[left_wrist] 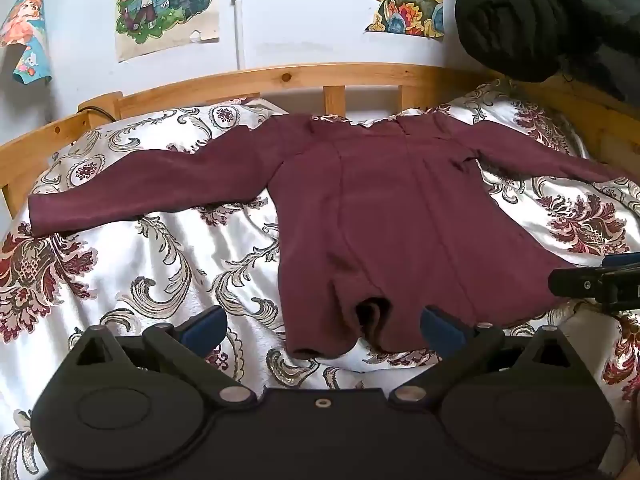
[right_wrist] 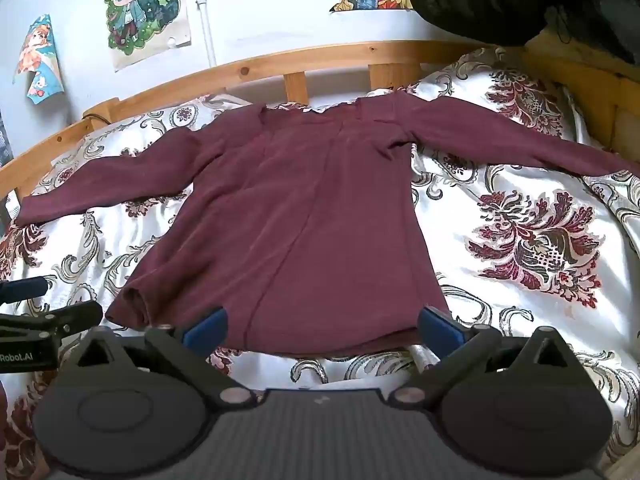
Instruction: Fold small clothes
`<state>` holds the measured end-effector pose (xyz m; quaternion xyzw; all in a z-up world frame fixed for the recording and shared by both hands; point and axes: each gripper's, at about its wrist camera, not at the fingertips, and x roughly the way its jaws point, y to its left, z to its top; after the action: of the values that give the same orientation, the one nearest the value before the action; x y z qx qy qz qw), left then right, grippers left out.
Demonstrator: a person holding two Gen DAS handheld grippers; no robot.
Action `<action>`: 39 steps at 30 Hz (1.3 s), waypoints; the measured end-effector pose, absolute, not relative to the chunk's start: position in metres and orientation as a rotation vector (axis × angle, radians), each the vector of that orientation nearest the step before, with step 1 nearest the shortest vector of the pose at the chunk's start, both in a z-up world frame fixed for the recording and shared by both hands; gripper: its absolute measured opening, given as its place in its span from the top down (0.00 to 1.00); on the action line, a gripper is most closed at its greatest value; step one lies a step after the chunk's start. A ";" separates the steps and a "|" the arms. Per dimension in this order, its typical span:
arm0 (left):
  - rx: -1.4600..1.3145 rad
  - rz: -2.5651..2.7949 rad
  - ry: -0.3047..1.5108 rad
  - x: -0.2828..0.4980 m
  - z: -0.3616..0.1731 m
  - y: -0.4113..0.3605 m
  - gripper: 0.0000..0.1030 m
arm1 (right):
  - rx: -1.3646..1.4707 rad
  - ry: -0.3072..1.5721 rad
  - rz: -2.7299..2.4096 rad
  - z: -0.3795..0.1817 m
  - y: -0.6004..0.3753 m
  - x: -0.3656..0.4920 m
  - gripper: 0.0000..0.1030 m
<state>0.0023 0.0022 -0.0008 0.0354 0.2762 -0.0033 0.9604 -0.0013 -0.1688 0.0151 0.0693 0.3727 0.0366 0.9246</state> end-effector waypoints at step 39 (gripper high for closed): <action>0.071 0.001 0.563 0.002 -0.004 0.004 0.01 | 0.145 0.762 0.076 0.014 -0.170 -0.001 0.00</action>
<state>0.0015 0.0041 -0.0039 0.0349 0.2778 0.0003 0.9600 -0.0013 -0.1702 0.0144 0.0707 0.3716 0.0370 0.9250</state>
